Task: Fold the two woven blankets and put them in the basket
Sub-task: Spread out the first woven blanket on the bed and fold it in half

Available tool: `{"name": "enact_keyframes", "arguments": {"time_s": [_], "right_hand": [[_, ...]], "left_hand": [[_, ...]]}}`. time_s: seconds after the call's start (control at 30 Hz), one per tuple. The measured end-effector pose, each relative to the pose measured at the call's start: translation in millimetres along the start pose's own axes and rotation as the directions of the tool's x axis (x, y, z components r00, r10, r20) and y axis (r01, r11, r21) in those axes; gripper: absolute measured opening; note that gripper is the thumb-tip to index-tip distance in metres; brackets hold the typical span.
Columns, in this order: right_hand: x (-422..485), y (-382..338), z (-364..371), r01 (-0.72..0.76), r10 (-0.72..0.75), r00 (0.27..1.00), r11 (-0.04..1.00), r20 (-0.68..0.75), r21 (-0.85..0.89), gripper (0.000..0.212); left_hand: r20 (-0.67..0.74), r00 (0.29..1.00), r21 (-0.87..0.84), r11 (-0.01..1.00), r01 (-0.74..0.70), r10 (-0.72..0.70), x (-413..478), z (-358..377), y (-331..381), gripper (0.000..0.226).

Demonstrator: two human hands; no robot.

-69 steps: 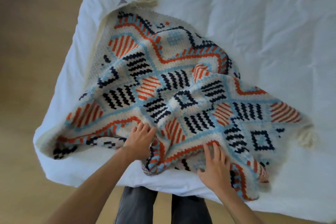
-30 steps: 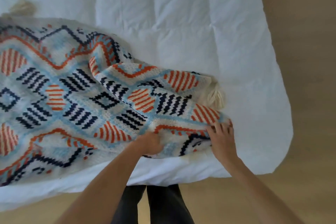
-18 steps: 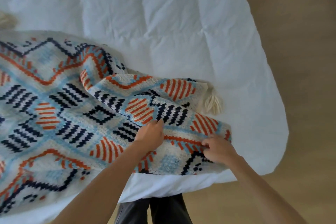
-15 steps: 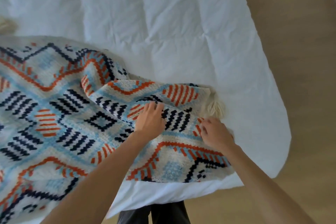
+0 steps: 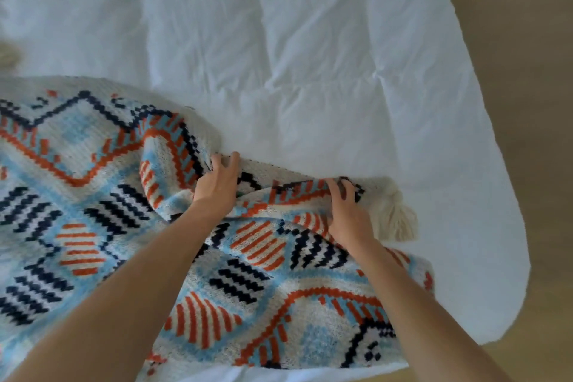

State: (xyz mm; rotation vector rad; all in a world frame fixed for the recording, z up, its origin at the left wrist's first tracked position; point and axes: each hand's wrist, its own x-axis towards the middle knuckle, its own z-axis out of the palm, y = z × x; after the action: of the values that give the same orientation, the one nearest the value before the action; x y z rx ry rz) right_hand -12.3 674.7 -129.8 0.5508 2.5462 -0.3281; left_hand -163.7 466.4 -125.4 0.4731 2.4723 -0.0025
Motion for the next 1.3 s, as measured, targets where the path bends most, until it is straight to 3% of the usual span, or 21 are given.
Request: {"name": "enact_keyframes", "arguments": {"time_s": [0.1,0.17,0.23,0.3,0.37,0.43,0.53,0.63,0.73,0.8,0.9,1.13,1.23,1.3], "right_hand": [[5.1,-1.6,2.3,-0.003,0.003,1.000,1.000,0.001,-0.024,0.093],[13.7,-2.0,-2.9,-0.007,0.008,0.999,1.000,0.035,-0.016,0.067],[21.8,-0.1,-9.0,-0.004,0.004,0.999,1.000,0.044,-0.010,0.035],[35.0,7.3,-25.3,-0.002,0.006,0.996,0.999,-0.090,0.043,0.022],[58.0,20.2,-58.2,0.008,0.009,0.952,0.998,-0.305,0.056,0.019],[90.4,37.9,-97.5,-0.033,0.042,0.880,0.999,-0.473,0.027,0.021],[135.6,58.1,-153.2,-0.089,0.177,0.792,0.980,-0.584,0.177,0.025],[163.7,60.5,-179.8,0.048,0.131,0.872,0.936,-0.472,0.348,0.043],[169.3,56.0,-165.2,0.124,0.029,0.909,0.934,-0.416,0.336,0.054],[166.0,61.8,-140.1,0.062,0.041,0.927,0.963,-0.373,0.261,0.050],[143.6,77.4,-98.9,-0.104,0.151,0.951,0.978,-0.270,0.183,0.049],[26.6,116.0,-22.6,-0.432,0.495,0.858,0.840,-0.139,0.327,0.070],[3.1,109.8,-1.7,-0.438,0.484,0.875,0.807,-0.017,0.397,0.067],[-1.3,98.8,3.0,-0.325,0.390,0.919,0.829,-0.055,0.455,0.042]], "left_hand": [[0.001,1.000,0.091,0.996,0.025,-0.025,7.0,-6.4,-3.2,0.094],[0.052,0.998,0.157,0.987,0.016,-0.024,19.4,-12.9,-7.4,0.075],[0.126,0.991,0.208,0.978,0.008,-0.035,27.2,-18.3,-10.6,0.040],[0.109,0.990,0.105,0.992,0.074,-0.086,32.7,-23.4,-9.5,0.025],[-0.012,0.993,-0.045,0.992,0.115,-0.116,40.9,-38.4,5.2,0.026],[-0.169,0.981,-0.173,0.983,0.066,-0.095,56.8,-61.0,33.1,0.028],[-0.308,0.947,-0.397,0.917,-0.038,-0.093,87.5,-97.6,73.8,0.030],[-0.328,0.945,-0.454,0.876,-0.162,0.005,117.6,-106.5,86.9,0.037],[-0.228,0.970,-0.366,0.916,-0.163,0.081,127.6,-97.0,81.7,0.057],[-0.129,0.992,-0.312,0.949,-0.056,0.016,123.0,-86.6,80.5,0.065],[-0.064,0.996,-0.200,0.979,0.049,-0.063,107.4,-66.0,80.6,0.056],[-0.039,0.999,-0.207,0.978,-0.002,-0.006,67.8,-7.1,150.1,0.062],[-0.062,0.998,-0.141,0.990,0.010,-0.019,59.0,-3.0,176.1,0.060],[-0.097,0.995,-0.081,0.996,-0.031,0.023,54.0,-3.5,189.9,0.054]]}}
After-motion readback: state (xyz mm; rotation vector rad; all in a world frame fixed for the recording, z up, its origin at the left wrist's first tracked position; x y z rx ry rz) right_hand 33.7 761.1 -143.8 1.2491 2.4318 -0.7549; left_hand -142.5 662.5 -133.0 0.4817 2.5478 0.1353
